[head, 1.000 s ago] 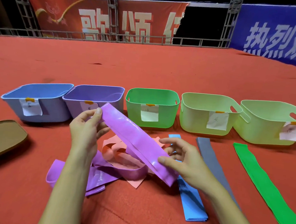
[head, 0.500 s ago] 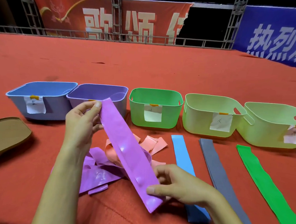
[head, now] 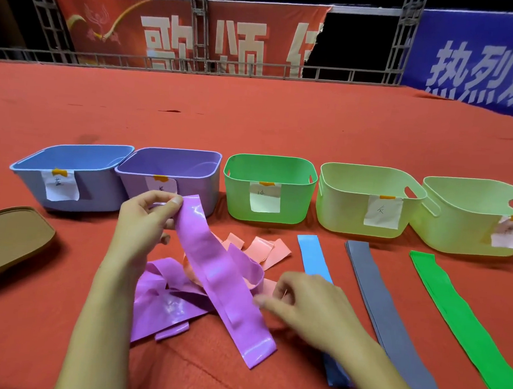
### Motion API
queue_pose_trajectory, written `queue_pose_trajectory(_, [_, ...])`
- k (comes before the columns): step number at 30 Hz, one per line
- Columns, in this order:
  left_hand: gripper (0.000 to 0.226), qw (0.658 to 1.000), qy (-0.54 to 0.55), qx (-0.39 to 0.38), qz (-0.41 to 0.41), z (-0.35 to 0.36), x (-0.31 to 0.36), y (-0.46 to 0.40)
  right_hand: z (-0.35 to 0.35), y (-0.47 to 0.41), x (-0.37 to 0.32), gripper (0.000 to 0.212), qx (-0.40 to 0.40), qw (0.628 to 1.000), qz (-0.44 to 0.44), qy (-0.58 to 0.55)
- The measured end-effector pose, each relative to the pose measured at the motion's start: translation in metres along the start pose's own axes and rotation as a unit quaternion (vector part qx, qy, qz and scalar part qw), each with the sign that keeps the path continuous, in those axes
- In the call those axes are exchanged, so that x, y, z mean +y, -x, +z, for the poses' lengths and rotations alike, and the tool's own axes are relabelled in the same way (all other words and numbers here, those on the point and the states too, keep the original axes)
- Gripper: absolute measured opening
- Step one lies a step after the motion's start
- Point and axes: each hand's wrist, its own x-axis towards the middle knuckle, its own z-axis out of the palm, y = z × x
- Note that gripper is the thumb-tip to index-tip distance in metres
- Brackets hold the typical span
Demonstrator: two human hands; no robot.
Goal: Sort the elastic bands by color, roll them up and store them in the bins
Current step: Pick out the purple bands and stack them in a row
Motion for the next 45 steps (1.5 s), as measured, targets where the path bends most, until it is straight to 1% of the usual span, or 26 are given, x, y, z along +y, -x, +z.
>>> queue_pose_trajectory(2, [0.011, 1.000, 0.005, 0.002, -0.001, -0.004, 0.002, -0.001, 0.005, -0.016, 0.005, 0.041, 0.070, 0.991, 0.003, -0.112])
queue_pose_trajectory(3, [0.012, 1.000, 0.006, 0.002, -0.003, -0.005, 0.002, -0.001, 0.009, -0.026, 0.007, 0.032, 0.091, 0.983, 0.001, -0.156])
queue_pose_trajectory(5, [0.012, 1.000, 0.009, 0.000, -0.003, -0.008, 0.003, -0.001, 0.018, -0.051, 0.006, 0.017, 0.113, 0.975, -0.008, -0.191])
queue_pose_trajectory(7, [0.012, 1.000, 0.012, -0.004, -0.002, -0.010, 0.004, -0.001, 0.027, -0.078, 0.001, 0.013, 0.105, 0.975, -0.013, -0.194])
queue_pose_trajectory(9, [0.012, 1.000, 0.022, -0.003, -0.003, -0.013, 0.005, -0.001, 0.037, -0.102, -0.008, 0.017, 0.077, 0.981, -0.003, -0.179])
queue_pose_trajectory(13, [0.010, 0.999, 0.038, 0.002, -0.003, -0.021, 0.007, -0.002, 0.056, -0.133, -0.025, 0.038, 0.047, 0.995, 0.034, -0.085])
queue_pose_trajectory(14, [0.010, 0.999, 0.041, 0.004, -0.002, -0.023, 0.008, -0.002, 0.058, -0.137, -0.027, 0.037, 0.049, 0.995, 0.043, -0.070])
queue_pose_trajectory(15, [0.010, 0.999, 0.044, 0.004, -0.002, -0.024, 0.008, -0.002, 0.059, -0.139, -0.028, 0.030, 0.055, 0.995, 0.045, -0.072])
queue_pose_trajectory(17, [0.011, 0.998, 0.056, -0.002, -0.001, -0.026, 0.010, -0.002, 0.056, -0.141, -0.024, 0.013, 0.080, 0.987, 0.028, -0.135])
queue_pose_trajectory(19, [0.012, 0.997, 0.073, -0.008, 0.001, -0.026, 0.013, -0.001, 0.043, -0.137, -0.022, 0.008, 0.123, 0.965, 0.006, -0.231])
queue_pose_trajectory(23, [0.017, 0.993, 0.111, -0.026, 0.008, -0.017, 0.018, 0.000, 0.003, -0.123, -0.023, 0.010, 0.191, 0.910, -0.017, -0.369])
queue_pose_trajectory(26, [0.018, 0.991, 0.120, -0.053, 0.010, -0.007, 0.024, 0.006, -0.028, -0.111, -0.027, 0.008, 0.217, 0.874, -0.032, -0.433])
queue_pose_trajectory(29, [0.018, 0.989, 0.127, -0.080, 0.011, 0.002, 0.029, 0.011, -0.058, -0.097, -0.033, 0.010, 0.242, 0.841, -0.047, -0.481])
queue_pose_trajectory(32, [0.019, 0.986, 0.136, -0.093, 0.011, 0.010, 0.033, 0.015, -0.084, -0.084, -0.037, 0.007, 0.282, 0.821, -0.065, -0.492])
queue_pose_trajectory(39, [0.015, 0.981, 0.157, -0.111, 0.007, 0.027, 0.045, 0.024, -0.135, -0.053, -0.039, 0.001, 0.357, 0.824, -0.118, -0.423])
queue_pose_trajectory(41, [0.016, 0.981, 0.154, -0.120, 0.010, 0.029, 0.049, 0.027, -0.147, -0.042, -0.043, 0.002, 0.355, 0.827, -0.128, -0.417])
queue_pose_trajectory(45, [0.022, 0.975, 0.146, -0.164, 0.025, 0.036, 0.060, 0.038, -0.155, -0.023, -0.048, 0.014, 0.306, 0.845, -0.136, -0.416])
